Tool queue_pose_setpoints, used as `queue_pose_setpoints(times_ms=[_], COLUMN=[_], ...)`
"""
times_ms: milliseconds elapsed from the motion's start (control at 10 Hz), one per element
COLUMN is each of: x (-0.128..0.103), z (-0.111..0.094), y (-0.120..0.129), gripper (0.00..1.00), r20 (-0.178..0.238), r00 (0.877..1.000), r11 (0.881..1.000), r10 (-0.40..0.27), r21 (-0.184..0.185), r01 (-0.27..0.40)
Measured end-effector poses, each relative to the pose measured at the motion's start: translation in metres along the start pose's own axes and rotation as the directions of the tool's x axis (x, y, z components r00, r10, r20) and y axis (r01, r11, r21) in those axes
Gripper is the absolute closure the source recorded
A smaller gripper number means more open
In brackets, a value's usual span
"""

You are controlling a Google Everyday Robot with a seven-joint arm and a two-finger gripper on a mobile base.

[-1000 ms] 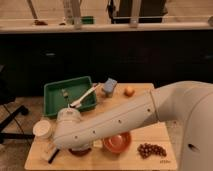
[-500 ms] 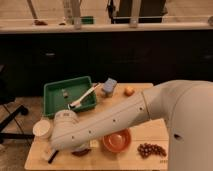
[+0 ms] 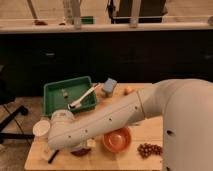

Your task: Stack bowls on top of each other

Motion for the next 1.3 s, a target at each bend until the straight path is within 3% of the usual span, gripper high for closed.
queue_pose_setpoints(times_ms=[400, 700, 900, 1100, 1300], x=[0.018, 0.039, 0.048, 0.051, 0.056], z=[-0.013, -0.023, -0.029, -0.031, -0.036], y=[0.003, -0.001, -0.007, -0.012, -0.027], gripper=[0.20, 0.20, 0.20, 0.20, 0.20], r20=[-0.032, -0.032, -0.025, -0.023, -0.044], r00=[0.996, 0.963, 0.911, 0.861, 0.791], r11=[0.996, 0.963, 0.911, 0.861, 0.791], r10=[0.088, 0.267, 0.411, 0.509, 0.611], r21=[0.008, -0.012, 0.002, 0.030, 0.070], r01=[-0.087, -0.268, -0.411, -0.508, -0.607])
